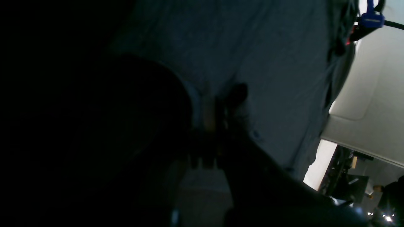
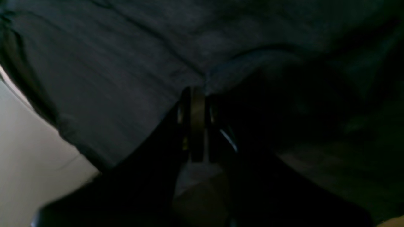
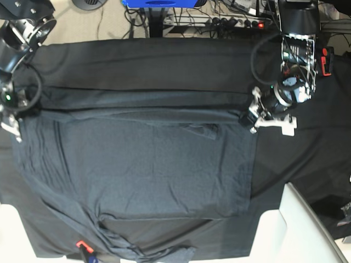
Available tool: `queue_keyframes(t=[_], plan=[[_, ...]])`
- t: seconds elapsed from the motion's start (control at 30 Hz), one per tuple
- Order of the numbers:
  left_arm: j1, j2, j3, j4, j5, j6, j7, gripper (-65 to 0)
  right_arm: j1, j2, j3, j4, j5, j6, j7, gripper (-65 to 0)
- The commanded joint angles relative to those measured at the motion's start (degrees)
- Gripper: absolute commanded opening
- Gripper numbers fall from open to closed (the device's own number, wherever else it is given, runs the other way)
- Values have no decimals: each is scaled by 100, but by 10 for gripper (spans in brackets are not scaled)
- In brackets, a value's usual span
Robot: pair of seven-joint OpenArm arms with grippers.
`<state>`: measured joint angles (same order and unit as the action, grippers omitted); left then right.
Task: Fold the T-shirt properly
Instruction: 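Fold the held edge over with both grippers and lower it onto the shirt, then open the left gripper and reposition it along the shirt edge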
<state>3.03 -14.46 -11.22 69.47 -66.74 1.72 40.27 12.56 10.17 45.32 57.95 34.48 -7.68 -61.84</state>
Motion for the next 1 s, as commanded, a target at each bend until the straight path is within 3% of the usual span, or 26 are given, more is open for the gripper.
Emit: queue_keyframes(t=[0.0, 0.73, 0.83, 0.97], plan=[[-61, -71, -51, 81, -91, -35, -40, -650, 111, 86, 0, 82, 108, 34, 17, -644], [-360, -53, -60, -244, -91, -35, -67, -650, 94, 68, -18, 82, 134, 43, 193, -632], [-369, -53, -60, -209, -117, -35, -67, -650, 94, 59, 0, 108, 134, 52, 193, -557], [-369, -35, -69, -182, -126, -35, -67, -375, 103, 59, 17, 126, 161, 113, 193, -308]])
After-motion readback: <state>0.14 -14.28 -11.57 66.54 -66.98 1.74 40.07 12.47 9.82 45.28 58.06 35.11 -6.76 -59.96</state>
